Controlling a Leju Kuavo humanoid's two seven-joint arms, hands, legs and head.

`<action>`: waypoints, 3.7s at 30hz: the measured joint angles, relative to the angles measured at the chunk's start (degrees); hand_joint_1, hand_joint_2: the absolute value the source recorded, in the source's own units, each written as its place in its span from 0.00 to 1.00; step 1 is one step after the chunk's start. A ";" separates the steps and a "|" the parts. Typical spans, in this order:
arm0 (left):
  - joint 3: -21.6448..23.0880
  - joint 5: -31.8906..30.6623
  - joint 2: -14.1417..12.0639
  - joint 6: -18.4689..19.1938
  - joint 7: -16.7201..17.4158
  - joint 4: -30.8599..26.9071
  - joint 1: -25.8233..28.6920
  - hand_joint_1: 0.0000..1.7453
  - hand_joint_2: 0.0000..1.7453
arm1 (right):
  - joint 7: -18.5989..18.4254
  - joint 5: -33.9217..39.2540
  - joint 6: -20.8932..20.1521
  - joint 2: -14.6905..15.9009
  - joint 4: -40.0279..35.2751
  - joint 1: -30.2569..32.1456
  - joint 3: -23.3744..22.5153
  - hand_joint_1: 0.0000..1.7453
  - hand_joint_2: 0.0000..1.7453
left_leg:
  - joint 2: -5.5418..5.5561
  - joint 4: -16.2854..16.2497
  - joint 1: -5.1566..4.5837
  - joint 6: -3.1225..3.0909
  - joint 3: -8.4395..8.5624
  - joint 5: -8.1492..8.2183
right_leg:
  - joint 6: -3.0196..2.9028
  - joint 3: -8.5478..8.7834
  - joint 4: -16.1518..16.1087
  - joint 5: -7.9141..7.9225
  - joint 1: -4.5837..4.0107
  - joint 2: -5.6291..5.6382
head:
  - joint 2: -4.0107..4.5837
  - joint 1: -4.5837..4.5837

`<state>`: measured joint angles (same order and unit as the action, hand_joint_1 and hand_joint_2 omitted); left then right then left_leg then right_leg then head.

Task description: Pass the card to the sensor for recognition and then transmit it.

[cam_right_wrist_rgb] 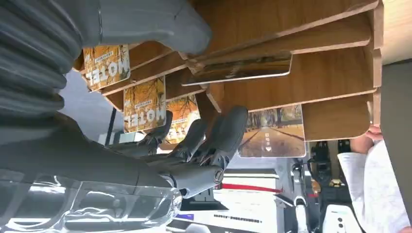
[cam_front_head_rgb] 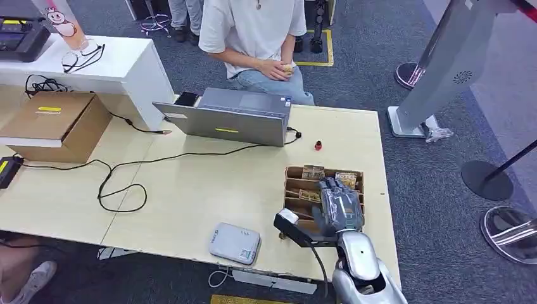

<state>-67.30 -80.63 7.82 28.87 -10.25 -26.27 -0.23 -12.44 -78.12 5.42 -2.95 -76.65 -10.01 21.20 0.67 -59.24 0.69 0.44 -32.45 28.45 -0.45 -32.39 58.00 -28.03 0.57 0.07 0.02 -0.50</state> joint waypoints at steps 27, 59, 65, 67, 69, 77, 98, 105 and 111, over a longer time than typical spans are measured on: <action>-0.11 -0.46 0.20 1.46 -0.15 0.15 0.04 0.00 0.00 | 1.75 0.18 0.33 0.02 -1.99 0.24 -0.02 0.46 1.00 | 0.00 0.00 0.00 0.00 0.00 0.00 | 0.00 0.00 0.00 0.00 0.00 0.00 | 0.00 0.02; -0.90 -0.59 0.20 1.46 -0.35 0.15 0.03 0.00 0.00 | 2.43 0.96 -0.20 0.02 -2.69 0.71 2.89 0.47 1.00 | 0.00 0.00 0.00 0.00 -0.01 0.00 | 0.00 0.00 0.00 0.00 0.00 0.00 | 0.00 0.02; -1.01 -0.61 0.22 1.49 -0.35 0.15 0.03 0.00 0.00 | 2.41 1.16 -0.42 0.02 -2.56 0.72 2.97 0.45 1.00 | 0.00 0.00 0.00 0.00 -0.01 0.00 | 0.00 0.00 0.00 0.00 0.00 0.00 | 0.00 0.02; -1.01 -0.61 0.22 1.49 -0.35 0.15 0.03 0.00 0.00 | 2.40 1.16 -0.42 0.02 -2.49 0.73 2.99 0.45 1.00 | 0.00 0.00 0.00 0.00 -0.01 0.00 | 0.00 0.00 0.00 0.00 0.00 0.00 | 0.00 0.02; -1.03 -0.63 0.22 1.49 -0.35 0.15 0.03 0.00 0.00 | 2.40 1.18 -0.44 0.02 -2.49 0.73 2.99 0.47 1.00 | 0.00 0.00 0.00 0.00 -0.01 0.00 | 0.00 0.00 0.00 0.00 0.00 0.00 | 0.00 0.02; -1.03 -0.74 0.22 1.46 -0.35 0.15 0.03 0.00 0.00 | 2.23 1.71 -0.66 0.02 -2.18 0.72 2.99 0.49 1.00 | 0.00 0.00 0.00 0.00 -0.01 0.00 | 0.00 0.00 0.00 0.00 0.00 0.00 | 0.00 0.02; -1.20 -0.96 0.20 1.49 -0.52 0.15 0.04 0.00 0.00 | 1.66 2.12 -0.41 0.02 -0.37 0.29 2.99 0.80 1.00 | 0.00 0.00 0.00 0.00 -0.01 0.00 | 0.01 0.00 0.00 0.00 0.00 0.00 | 0.00 0.02; -1.42 -1.01 0.22 1.49 -0.59 0.15 0.05 0.00 0.00 | 1.75 2.19 -0.07 0.02 -0.33 -0.23 2.97 0.86 1.00 | 0.00 0.00 0.00 0.00 0.00 0.00 | 0.01 0.01 0.00 0.00 0.00 -0.01 | 0.00 0.02; -1.46 -1.09 0.22 1.55 -0.66 0.15 0.05 0.00 0.00 | 1.95 2.21 0.46 0.02 -0.26 -0.31 2.97 0.88 1.00 | 0.00 0.00 0.00 0.00 0.00 0.00 | 0.01 0.02 0.00 0.00 0.00 -0.01 | 0.00 0.00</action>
<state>-68.76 -81.72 8.04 30.42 -10.91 -26.12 -0.18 -10.49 -75.91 5.88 -2.93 -76.91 -10.31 24.17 0.67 -59.24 0.70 0.44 -32.46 28.45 -0.44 -32.38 58.00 -28.02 0.57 0.06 0.02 -0.50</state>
